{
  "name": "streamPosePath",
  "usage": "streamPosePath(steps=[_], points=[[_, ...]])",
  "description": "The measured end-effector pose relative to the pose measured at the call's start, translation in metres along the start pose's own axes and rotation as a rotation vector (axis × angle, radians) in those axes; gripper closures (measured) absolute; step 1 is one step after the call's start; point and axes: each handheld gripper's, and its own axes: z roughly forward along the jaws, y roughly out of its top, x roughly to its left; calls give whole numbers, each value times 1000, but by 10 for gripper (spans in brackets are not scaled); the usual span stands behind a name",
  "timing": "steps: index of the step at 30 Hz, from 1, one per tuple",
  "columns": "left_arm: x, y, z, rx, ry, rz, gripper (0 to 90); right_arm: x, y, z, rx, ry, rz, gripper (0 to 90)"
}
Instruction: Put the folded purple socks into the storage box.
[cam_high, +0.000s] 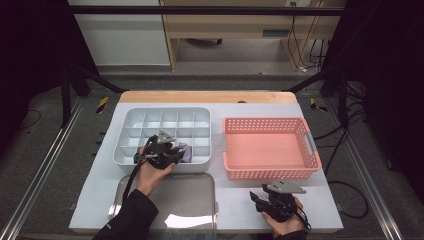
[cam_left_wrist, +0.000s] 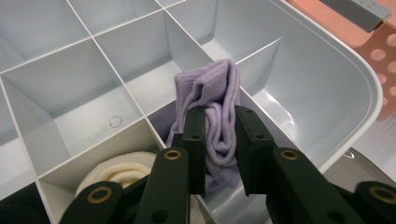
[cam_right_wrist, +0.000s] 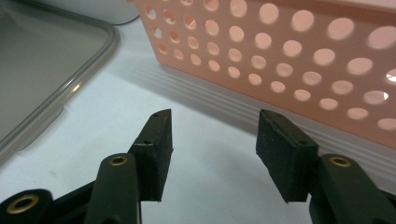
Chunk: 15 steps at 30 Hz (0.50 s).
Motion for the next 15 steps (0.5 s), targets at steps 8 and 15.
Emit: streamPosePath(steps=[8,15], points=[[-1,-2,-21,-74,-12,-6,610,7,5,1,-15,19,-9,451],[6,-17,-49,-149,-18,-30,551,19,15,0,-56,43,-11,424]])
